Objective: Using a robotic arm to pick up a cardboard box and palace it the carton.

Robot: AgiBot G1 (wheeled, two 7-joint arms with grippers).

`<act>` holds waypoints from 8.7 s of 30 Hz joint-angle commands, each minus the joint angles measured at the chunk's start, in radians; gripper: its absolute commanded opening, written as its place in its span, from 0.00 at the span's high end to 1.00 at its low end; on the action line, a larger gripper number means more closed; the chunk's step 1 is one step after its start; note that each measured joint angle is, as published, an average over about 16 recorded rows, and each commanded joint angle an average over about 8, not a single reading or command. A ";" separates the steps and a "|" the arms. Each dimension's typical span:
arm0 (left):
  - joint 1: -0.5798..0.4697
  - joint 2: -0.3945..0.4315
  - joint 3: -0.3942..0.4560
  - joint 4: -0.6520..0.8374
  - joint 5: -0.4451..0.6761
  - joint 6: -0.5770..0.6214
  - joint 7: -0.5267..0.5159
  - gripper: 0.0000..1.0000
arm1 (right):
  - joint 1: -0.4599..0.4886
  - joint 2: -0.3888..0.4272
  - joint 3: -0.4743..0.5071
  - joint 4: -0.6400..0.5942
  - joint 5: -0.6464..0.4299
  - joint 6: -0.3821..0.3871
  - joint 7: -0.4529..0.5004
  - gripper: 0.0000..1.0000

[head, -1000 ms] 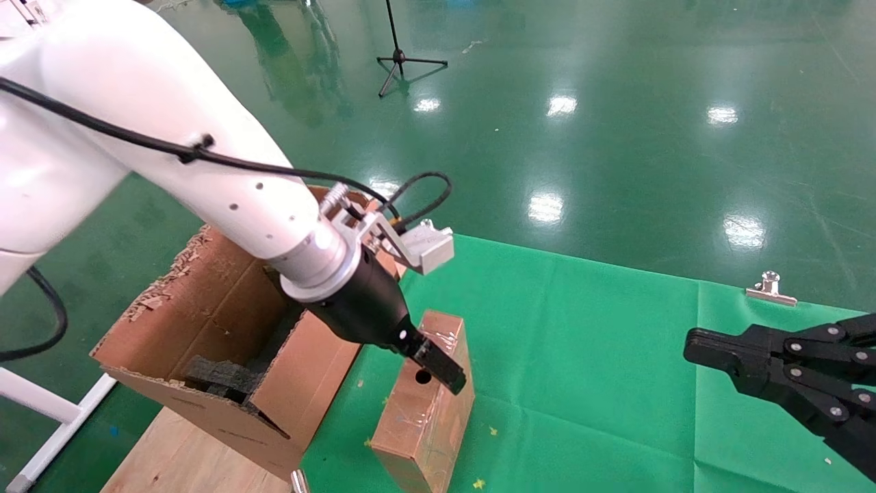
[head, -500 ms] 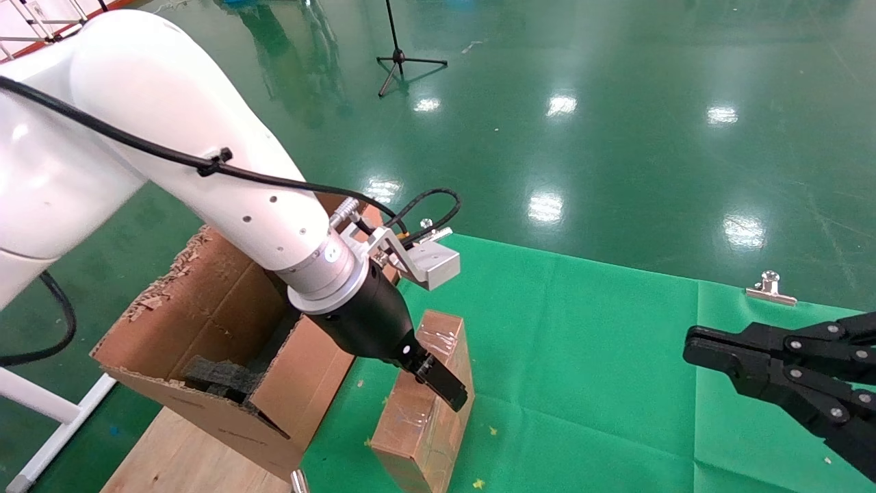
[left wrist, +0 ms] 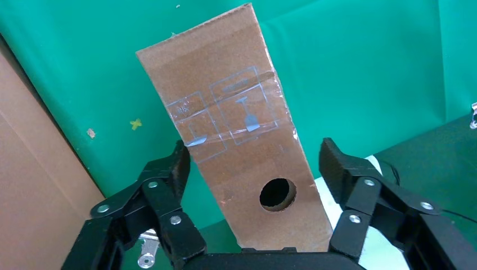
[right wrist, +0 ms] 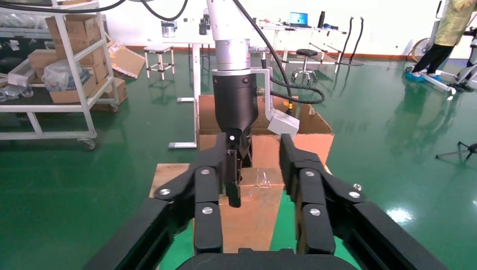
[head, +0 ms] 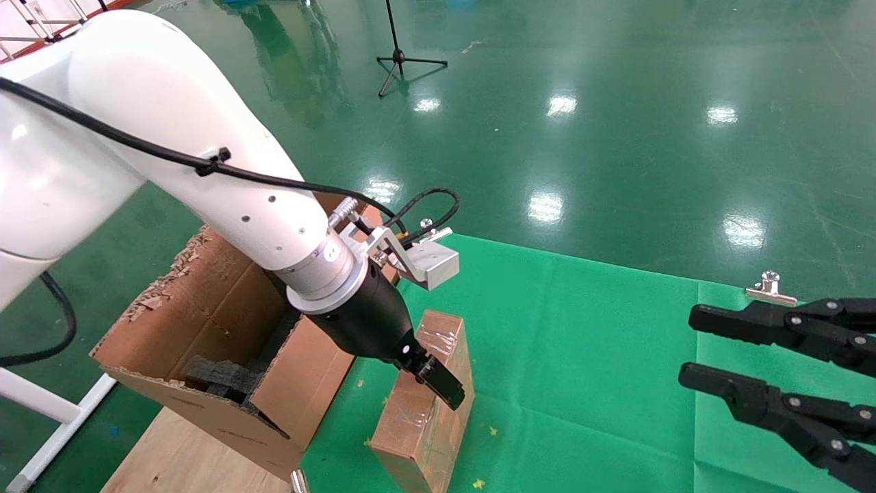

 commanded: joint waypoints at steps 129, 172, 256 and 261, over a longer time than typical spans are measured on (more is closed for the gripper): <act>0.018 -0.112 -0.147 1.318 0.115 -0.668 1.100 1.00 | 0.001 0.001 -0.002 0.000 0.001 0.001 -0.001 0.00; 0.310 -0.061 -0.191 1.350 0.053 -0.829 0.986 0.14 | 0.001 0.001 -0.002 0.000 0.002 0.001 -0.001 0.00; 0.451 -0.292 -0.637 0.546 -0.445 -0.363 1.338 0.00 | 0.001 0.001 -0.003 -0.001 0.003 0.001 -0.002 0.00; 0.522 -0.300 -0.706 0.457 -0.520 -0.308 1.390 0.00 | 0.001 0.001 -0.003 -0.001 0.003 0.002 -0.002 0.00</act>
